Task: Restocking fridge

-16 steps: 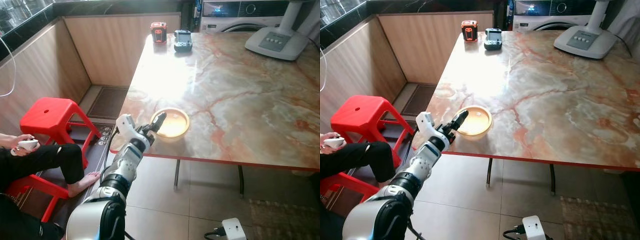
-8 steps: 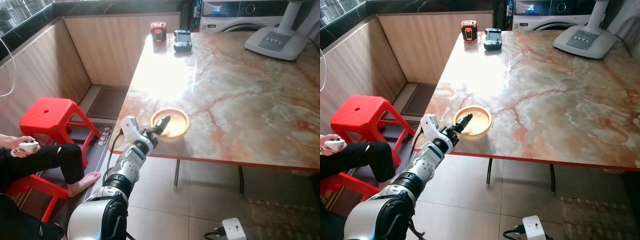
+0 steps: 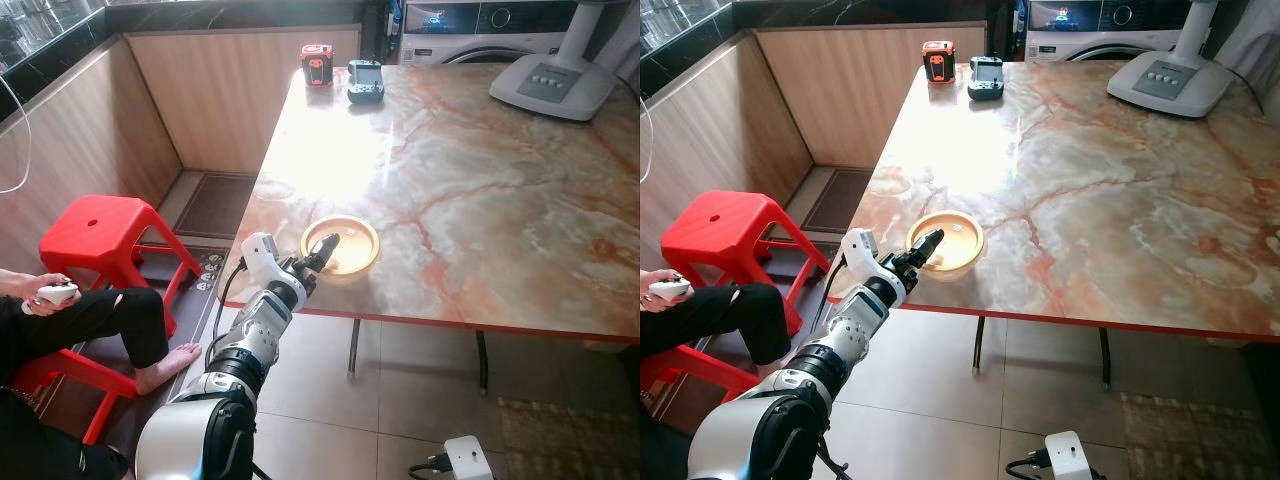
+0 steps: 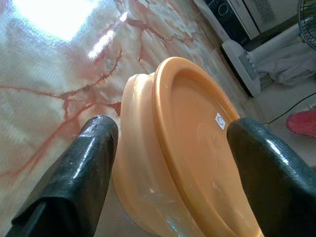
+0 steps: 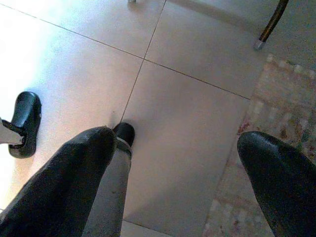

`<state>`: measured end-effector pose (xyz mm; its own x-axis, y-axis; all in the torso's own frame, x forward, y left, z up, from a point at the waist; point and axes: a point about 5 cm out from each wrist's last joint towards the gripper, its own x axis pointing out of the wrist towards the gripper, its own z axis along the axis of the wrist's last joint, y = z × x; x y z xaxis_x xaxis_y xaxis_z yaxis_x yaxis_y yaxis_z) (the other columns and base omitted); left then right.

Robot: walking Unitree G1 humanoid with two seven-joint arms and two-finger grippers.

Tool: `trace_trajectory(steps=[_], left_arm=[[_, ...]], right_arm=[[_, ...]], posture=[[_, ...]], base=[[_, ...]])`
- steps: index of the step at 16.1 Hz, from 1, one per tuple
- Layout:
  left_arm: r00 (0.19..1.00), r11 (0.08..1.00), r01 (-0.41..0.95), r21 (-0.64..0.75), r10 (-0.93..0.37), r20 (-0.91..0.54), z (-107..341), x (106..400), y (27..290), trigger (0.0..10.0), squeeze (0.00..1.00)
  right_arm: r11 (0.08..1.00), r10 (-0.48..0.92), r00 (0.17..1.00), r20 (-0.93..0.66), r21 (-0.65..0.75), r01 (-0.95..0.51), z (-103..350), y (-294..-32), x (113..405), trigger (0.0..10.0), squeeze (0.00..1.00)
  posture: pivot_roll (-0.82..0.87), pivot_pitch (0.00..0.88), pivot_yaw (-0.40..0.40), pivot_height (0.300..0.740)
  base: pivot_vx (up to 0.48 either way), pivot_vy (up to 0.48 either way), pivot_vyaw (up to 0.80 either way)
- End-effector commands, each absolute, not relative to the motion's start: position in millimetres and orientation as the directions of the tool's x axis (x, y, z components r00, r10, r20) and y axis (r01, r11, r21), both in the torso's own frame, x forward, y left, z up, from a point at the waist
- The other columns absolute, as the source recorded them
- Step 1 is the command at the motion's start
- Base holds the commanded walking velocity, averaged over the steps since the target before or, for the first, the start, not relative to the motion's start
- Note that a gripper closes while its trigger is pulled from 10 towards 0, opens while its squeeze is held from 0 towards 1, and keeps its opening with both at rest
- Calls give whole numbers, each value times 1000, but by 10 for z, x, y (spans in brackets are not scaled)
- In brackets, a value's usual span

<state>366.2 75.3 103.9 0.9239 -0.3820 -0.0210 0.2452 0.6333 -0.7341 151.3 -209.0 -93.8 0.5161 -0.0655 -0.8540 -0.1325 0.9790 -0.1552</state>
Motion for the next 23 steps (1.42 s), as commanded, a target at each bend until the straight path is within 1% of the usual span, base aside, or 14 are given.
trace_trajectory(steps=[1,5,6,7,12,13,14,23], left_arm=[[926,642,233,-731,-376,-36,1043,3675,752,0,0],[927,644,229,-730,-372,-37,1044,3678,753,0,0],[928,645,229,-729,-371,-38,1042,3678,756,1059,0],[929,646,225,-730,-369,-39,1037,3677,766,10000,0],[933,651,214,-728,-358,-46,1032,3681,785,10000,0],[934,651,211,-729,-353,-45,1037,3686,791,3333,0],[935,651,210,-729,-351,-44,1038,3687,793,0,0],[937,664,203,-719,-344,-53,1009,3675,808,0,0]], right_arm=[[979,-61,504,-862,-150,-138,-956,-2069,1479,10000,0],[978,-63,499,-864,-152,-141,-957,-2070,1478,10000,0],[978,-64,498,-865,-154,-141,-957,-2071,1478,10000,0],[978,-66,498,-865,-155,-139,-957,-2072,1478,10000,0],[978,-68,497,-865,-157,-138,-956,-2076,1481,10000,0],[978,-68,498,-865,-157,-139,-955,-2077,1482,10000,0],[978,-68,498,-864,-157,-140,-955,-2077,1483,10000,0],[976,-77,495,-865,-166,-138,-953,-2086,1488,10000,0]], posture=[[-23,66,67,740],[-23,71,66,740],[-24,70,67,740],[-28,70,68,740],[-26,67,66,740],[-26,67,65,740],[-27,67,65,740],[-33,64,62,740]], base=[[0,0,0],[0,0,0],[0,0,0],[0,0,0],[0,0,0],[0,0,0],[0,0,0],[0,0,0]])
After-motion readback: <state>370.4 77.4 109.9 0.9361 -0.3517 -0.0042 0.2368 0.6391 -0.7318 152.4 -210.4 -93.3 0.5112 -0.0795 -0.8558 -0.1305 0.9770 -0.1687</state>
